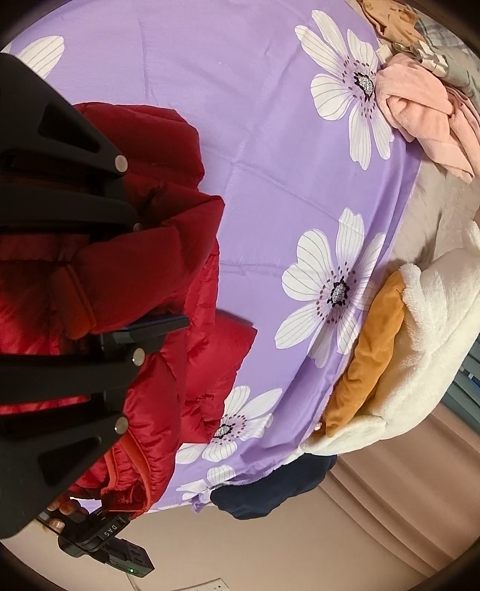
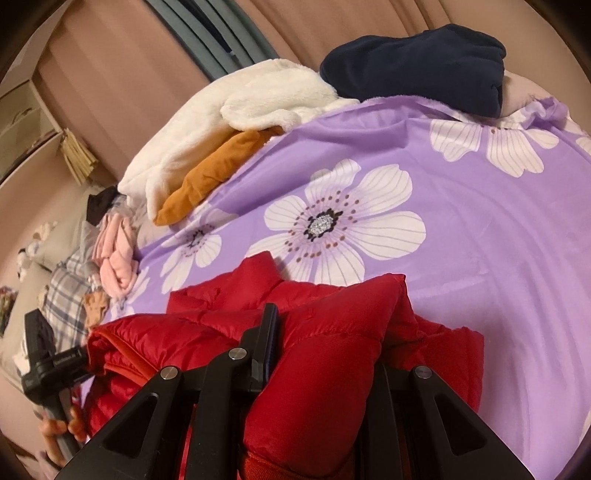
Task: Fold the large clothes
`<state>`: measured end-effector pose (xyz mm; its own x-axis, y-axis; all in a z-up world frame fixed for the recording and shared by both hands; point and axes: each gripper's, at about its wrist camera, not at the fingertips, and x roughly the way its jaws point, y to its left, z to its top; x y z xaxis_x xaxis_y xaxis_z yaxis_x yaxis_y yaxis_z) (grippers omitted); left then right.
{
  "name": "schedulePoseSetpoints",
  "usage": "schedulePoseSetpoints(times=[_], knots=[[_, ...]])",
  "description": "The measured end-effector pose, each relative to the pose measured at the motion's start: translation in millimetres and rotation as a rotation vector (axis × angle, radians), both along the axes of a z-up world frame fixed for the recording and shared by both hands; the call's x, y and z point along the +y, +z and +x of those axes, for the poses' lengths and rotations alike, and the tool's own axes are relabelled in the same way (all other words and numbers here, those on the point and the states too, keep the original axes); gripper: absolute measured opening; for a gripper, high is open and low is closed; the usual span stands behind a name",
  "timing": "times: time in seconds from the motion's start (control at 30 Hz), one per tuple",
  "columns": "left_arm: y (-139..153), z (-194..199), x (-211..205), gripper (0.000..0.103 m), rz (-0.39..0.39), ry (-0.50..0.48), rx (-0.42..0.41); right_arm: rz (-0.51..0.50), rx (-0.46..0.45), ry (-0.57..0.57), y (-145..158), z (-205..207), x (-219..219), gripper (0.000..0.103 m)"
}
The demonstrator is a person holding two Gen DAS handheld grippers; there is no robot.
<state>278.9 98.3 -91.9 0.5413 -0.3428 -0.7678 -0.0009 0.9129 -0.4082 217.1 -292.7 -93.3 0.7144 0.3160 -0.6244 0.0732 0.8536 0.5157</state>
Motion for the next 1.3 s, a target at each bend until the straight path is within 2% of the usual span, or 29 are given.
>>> schedulePoseSetpoints(times=[0.2, 0.47, 0.73, 0.83, 0.93, 1.0, 1.17, 1.3], knots=[[-3.8, 3.3, -1.4, 0.024, 0.016, 0.003, 0.004, 0.02, 0.02, -0.009, -5.3, 5.2, -3.1, 0.02], [-4.7, 4.2, 3.8, 0.028, -0.006, 0.025, 0.014, 0.112, 0.058, -0.026, -8.5, 8.8, -10.7, 0.023], [6.0, -2.1, 10.6, 0.035, -0.024, 0.055, -0.013, 0.199, 0.046, -0.042, -2.1, 5.4, -18.0, 0.039], [14.1, -4.9, 14.4, 0.042, -0.03, 0.078, -0.029, 0.248, 0.02, -0.049, 2.9, 2.4, -22.8, 0.048], [22.0, -7.8, 18.0, 0.056, -0.003, 0.105, -0.048, 0.282, 0.0, -0.089, 8.5, -1.7, -30.6, 0.061], [28.6, -10.8, 22.0, 0.078, 0.046, 0.143, -0.069, 0.267, -0.015, -0.114, 14.3, -4.0, -34.5, 0.065], [44.1, -21.5, 36.2, 0.081, 0.087, 0.187, -0.113, 0.214, -0.036, -0.148, 28.1, -7.8, -40.9, 0.068], [56.8, -33.2, 36.2, 0.081, 0.135, 0.173, -0.149, 0.136, -0.075, -0.22, 44.4, -14.1, -52.9, 0.069]])
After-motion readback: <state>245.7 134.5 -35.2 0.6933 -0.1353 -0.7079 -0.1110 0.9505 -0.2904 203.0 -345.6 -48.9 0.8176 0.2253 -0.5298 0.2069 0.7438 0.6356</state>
